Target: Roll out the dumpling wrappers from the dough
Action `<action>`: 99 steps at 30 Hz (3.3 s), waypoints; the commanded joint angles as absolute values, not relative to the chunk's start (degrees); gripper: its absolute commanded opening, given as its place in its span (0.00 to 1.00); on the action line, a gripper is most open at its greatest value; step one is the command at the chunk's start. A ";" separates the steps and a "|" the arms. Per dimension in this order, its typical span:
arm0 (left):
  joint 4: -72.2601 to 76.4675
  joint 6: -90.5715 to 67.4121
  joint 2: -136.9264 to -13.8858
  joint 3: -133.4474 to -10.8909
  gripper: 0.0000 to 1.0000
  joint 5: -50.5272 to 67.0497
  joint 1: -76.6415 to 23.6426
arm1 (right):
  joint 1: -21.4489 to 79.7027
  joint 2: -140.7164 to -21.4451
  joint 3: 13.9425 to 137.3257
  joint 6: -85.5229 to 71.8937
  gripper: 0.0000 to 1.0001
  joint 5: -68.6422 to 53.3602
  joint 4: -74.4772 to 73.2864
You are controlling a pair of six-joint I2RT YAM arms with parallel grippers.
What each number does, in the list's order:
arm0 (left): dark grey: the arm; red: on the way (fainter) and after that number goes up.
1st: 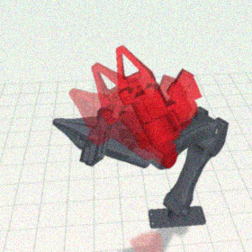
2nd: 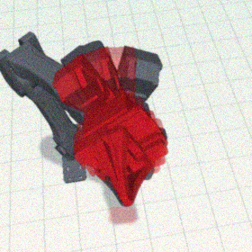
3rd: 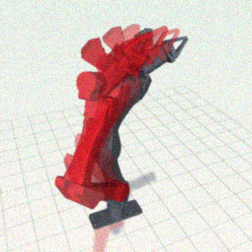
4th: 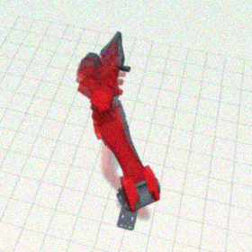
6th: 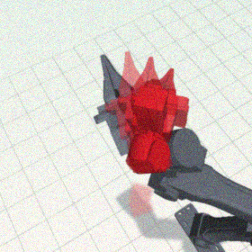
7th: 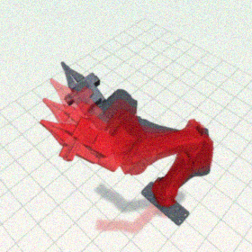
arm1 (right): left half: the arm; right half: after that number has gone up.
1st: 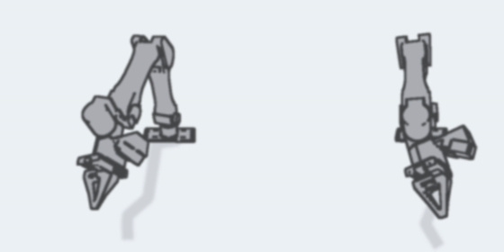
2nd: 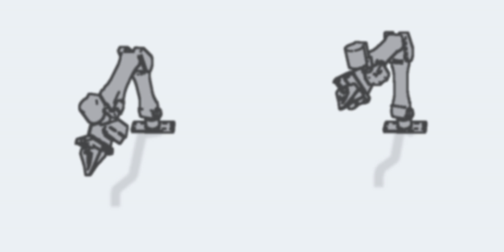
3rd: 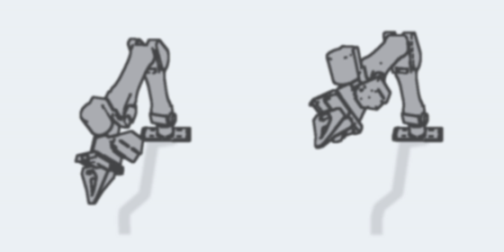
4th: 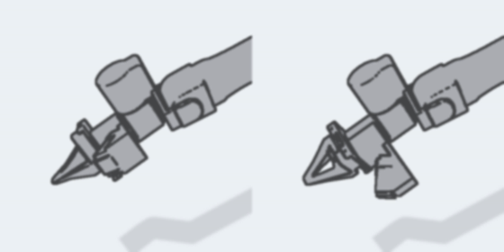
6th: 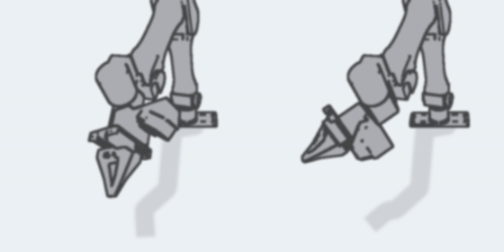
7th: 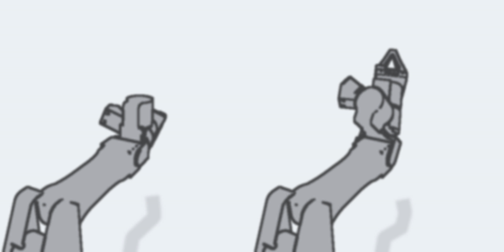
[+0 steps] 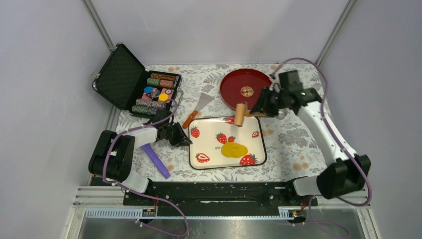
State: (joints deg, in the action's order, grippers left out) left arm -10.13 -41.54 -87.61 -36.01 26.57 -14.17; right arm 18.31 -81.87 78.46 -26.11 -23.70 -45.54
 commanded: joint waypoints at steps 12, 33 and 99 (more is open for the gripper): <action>-15.99 -39.81 -90.83 -33.68 0.00 15.74 -13.96 | -15.98 -62.51 40.16 -39.46 0.00 -34.88 -22.22; -15.97 -39.81 -90.75 -33.73 0.00 15.90 -13.95 | -24.87 -60.29 37.25 -32.74 0.81 -22.25 -31.59; -15.93 -39.64 -91.15 -33.78 0.00 16.06 -13.88 | -12.92 -114.28 83.77 -28.08 0.05 -11.06 -43.82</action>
